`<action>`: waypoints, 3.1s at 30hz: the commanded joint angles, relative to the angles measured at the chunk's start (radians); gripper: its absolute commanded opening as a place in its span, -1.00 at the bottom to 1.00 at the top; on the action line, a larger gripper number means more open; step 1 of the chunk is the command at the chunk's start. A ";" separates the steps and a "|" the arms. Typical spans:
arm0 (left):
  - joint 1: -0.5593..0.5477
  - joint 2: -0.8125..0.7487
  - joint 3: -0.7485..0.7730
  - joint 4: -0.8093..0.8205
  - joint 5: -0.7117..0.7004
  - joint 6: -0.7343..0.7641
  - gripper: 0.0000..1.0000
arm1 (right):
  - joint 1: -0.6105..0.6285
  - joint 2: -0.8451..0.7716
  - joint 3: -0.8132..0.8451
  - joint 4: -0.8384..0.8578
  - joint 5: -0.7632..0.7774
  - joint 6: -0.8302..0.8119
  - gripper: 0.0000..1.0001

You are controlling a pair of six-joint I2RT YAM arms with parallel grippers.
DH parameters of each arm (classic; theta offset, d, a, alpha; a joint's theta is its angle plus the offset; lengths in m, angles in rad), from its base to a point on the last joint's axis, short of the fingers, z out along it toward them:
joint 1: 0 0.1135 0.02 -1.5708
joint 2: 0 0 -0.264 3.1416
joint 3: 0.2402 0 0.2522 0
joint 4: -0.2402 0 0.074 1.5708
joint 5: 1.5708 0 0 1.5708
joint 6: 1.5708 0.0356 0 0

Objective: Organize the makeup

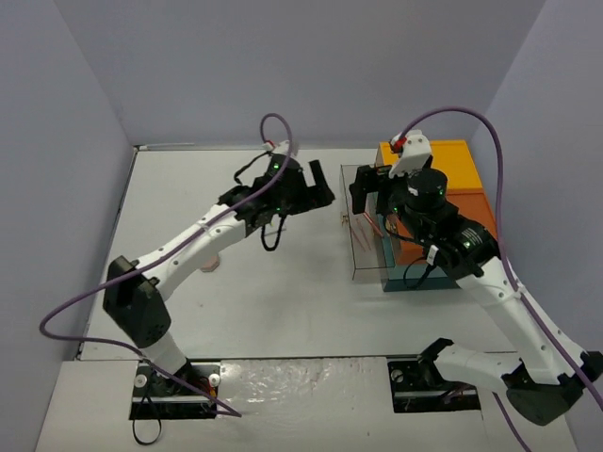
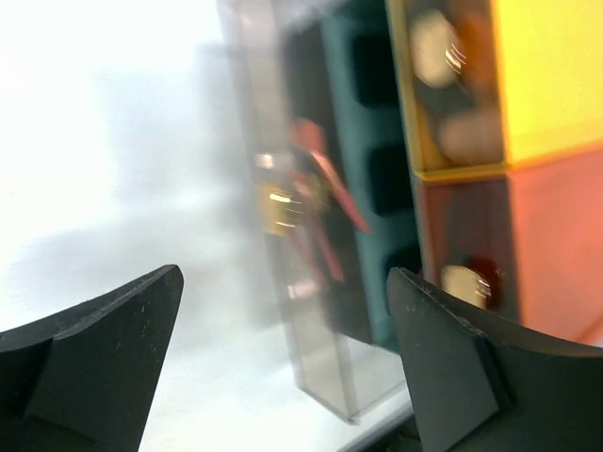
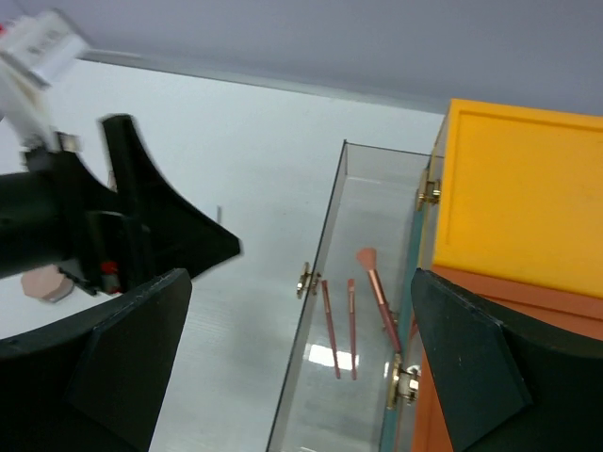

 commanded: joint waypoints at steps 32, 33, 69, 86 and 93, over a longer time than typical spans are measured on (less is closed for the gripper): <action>0.569 -0.748 -0.662 -0.083 -0.430 0.538 0.94 | -0.036 0.673 0.082 -0.006 0.314 0.232 1.00; 0.569 -0.746 -0.661 -0.080 -0.433 0.545 0.94 | -0.045 0.676 0.076 -0.011 0.327 0.234 1.00; 0.569 -0.744 -0.669 -0.064 -0.459 0.559 0.94 | 0.016 0.750 0.008 0.012 0.281 0.109 1.00; 0.569 -0.736 -0.670 -0.059 -0.452 0.560 0.94 | -0.060 0.796 -0.056 0.013 0.339 0.186 1.00; 0.568 -0.731 -0.670 -0.056 -0.451 0.562 0.94 | -0.073 0.807 -0.058 0.013 0.267 0.186 0.99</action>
